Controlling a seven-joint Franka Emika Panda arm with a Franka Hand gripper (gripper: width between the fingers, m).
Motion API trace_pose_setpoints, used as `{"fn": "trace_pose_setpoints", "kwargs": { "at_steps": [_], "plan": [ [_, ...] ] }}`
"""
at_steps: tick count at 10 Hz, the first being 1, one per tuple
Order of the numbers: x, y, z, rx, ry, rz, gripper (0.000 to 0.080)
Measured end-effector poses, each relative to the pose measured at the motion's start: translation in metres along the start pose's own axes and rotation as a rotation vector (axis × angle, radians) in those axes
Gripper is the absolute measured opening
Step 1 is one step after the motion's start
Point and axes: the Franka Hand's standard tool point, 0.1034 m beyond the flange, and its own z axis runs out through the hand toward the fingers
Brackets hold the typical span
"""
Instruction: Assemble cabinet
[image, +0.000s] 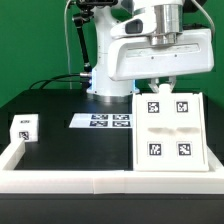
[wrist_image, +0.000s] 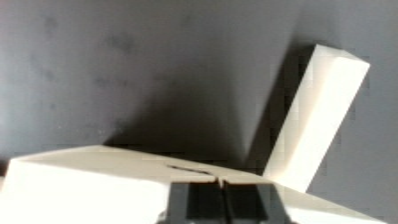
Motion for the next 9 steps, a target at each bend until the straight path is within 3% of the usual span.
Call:
{"fn": "trace_pose_setpoints", "kwargs": {
  "at_steps": [3, 5, 9],
  "plan": [
    [0.004, -0.001, -0.007, 0.005, -0.022, -0.003, 0.0001],
    [-0.003, -0.005, -0.008, 0.003, -0.021, -0.011, 0.0001],
    [0.019, -0.004, -0.016, 0.011, -0.032, -0.01, 0.0001]
  ]
}}
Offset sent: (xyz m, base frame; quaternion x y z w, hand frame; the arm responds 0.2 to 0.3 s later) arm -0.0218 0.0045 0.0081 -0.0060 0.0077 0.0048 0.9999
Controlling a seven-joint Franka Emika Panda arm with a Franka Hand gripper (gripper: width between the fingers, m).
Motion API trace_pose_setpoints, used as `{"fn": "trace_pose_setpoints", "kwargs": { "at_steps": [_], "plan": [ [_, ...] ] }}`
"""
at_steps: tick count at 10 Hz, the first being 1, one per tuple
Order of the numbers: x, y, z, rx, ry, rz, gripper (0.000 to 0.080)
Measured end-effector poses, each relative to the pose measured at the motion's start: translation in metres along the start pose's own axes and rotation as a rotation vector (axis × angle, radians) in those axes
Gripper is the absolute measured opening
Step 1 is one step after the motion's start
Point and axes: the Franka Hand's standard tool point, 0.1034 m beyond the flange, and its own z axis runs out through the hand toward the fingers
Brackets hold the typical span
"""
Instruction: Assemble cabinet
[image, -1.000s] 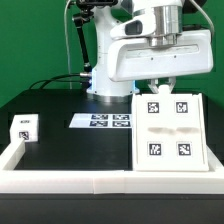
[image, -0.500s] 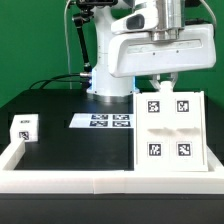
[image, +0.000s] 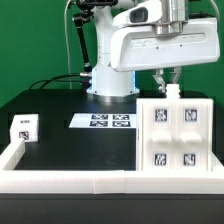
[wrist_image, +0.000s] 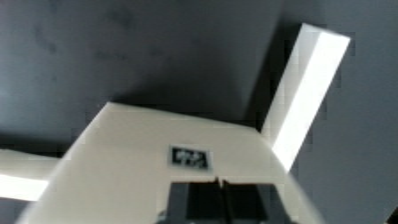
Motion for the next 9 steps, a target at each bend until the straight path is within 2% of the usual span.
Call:
{"fn": "trace_pose_setpoints", "kwargs": {
  "at_steps": [2, 3, 5, 6, 7, 8, 9],
  "plan": [
    [0.014, -0.001, -0.002, 0.007, -0.008, 0.002, 0.0001],
    [0.012, -0.001, -0.001, 0.007, -0.009, 0.001, 0.0001],
    [0.01, -0.002, 0.001, 0.007, -0.006, 0.0, 0.0254],
    [-0.005, -0.006, 0.013, 0.001, 0.017, -0.004, 0.0254],
    [-0.031, -0.006, 0.025, -0.003, 0.005, -0.011, 0.0455],
    [-0.059, 0.002, 0.033, -0.011, -0.001, -0.028, 0.0616],
    [-0.084, 0.018, 0.037, -0.022, -0.01, -0.069, 0.0616]
  ]
}}
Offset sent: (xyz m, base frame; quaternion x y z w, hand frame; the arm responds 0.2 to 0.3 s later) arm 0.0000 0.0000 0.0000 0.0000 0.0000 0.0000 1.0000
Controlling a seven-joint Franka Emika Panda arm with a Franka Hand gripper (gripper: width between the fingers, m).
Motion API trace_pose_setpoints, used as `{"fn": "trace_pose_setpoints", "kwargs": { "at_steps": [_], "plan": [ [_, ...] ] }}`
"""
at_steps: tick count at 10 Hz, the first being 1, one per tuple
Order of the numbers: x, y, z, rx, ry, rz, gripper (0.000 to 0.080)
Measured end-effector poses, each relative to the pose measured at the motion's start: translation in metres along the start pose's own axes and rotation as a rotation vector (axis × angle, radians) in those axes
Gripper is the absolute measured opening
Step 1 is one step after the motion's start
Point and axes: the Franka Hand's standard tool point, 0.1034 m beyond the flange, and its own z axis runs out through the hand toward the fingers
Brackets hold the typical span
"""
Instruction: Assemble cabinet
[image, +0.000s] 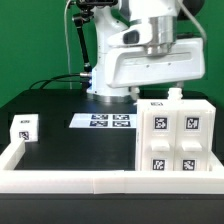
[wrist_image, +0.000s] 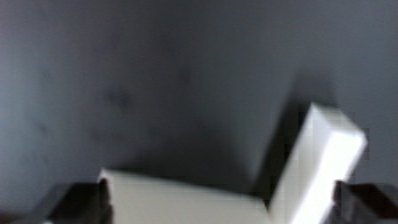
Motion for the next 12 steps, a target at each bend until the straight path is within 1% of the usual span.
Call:
{"fn": "trace_pose_setpoints", "kwargs": {
  "at_steps": [1, 2, 3, 4, 5, 6, 7, 11, 12],
  "plan": [
    [-0.019, 0.022, -0.003, -0.013, -0.007, -0.012, 0.0753],
    [-0.033, 0.047, -0.006, -0.028, -0.006, -0.035, 0.0753],
    [-0.054, 0.07, -0.001, -0.048, 0.004, -0.056, 0.079],
    [-0.086, 0.088, 0.009, -0.059, -0.006, -0.064, 0.0797],
    [-0.09, 0.109, 0.008, -0.053, -0.028, -0.059, 0.0797],
    [-0.077, 0.124, 0.006, -0.052, -0.026, -0.057, 0.0797],
    [-0.069, 0.125, 0.005, -0.05, -0.025, -0.065, 0.0797],
    [-0.072, 0.124, 0.006, -0.049, -0.027, -0.064, 0.0797],
    [-0.077, 0.129, 0.006, -0.05, -0.033, -0.086, 0.0797]
  ]
}}
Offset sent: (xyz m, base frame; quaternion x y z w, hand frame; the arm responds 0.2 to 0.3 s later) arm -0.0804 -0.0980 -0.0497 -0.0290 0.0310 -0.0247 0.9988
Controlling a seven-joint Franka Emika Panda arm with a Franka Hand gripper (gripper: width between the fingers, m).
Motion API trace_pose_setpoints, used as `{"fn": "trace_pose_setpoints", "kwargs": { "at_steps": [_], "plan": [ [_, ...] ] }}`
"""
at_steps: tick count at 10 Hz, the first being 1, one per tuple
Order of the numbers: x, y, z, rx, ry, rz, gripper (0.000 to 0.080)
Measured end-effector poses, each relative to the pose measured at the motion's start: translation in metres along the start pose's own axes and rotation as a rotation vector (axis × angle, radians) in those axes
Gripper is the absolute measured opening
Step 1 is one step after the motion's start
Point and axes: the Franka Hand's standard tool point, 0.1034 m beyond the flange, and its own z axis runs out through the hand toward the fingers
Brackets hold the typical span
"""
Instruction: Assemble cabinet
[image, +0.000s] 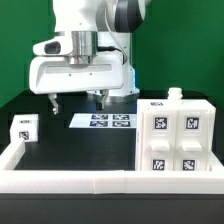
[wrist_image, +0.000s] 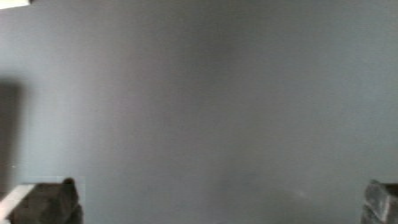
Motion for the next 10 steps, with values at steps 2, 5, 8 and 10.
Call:
{"fn": "trace_pose_setpoints", "kwargs": {
  "at_steps": [2, 5, 8, 10],
  "plan": [
    [-0.048, 0.039, 0.003, -0.01, -0.036, -0.025, 0.0797],
    [-0.105, 0.089, 0.016, -0.009, -0.072, -0.066, 0.0797],
    [-0.114, 0.104, 0.022, 0.002, -0.078, -0.066, 0.0797],
    [-0.114, 0.105, 0.022, 0.002, -0.079, -0.064, 0.0797]
  ]
}}
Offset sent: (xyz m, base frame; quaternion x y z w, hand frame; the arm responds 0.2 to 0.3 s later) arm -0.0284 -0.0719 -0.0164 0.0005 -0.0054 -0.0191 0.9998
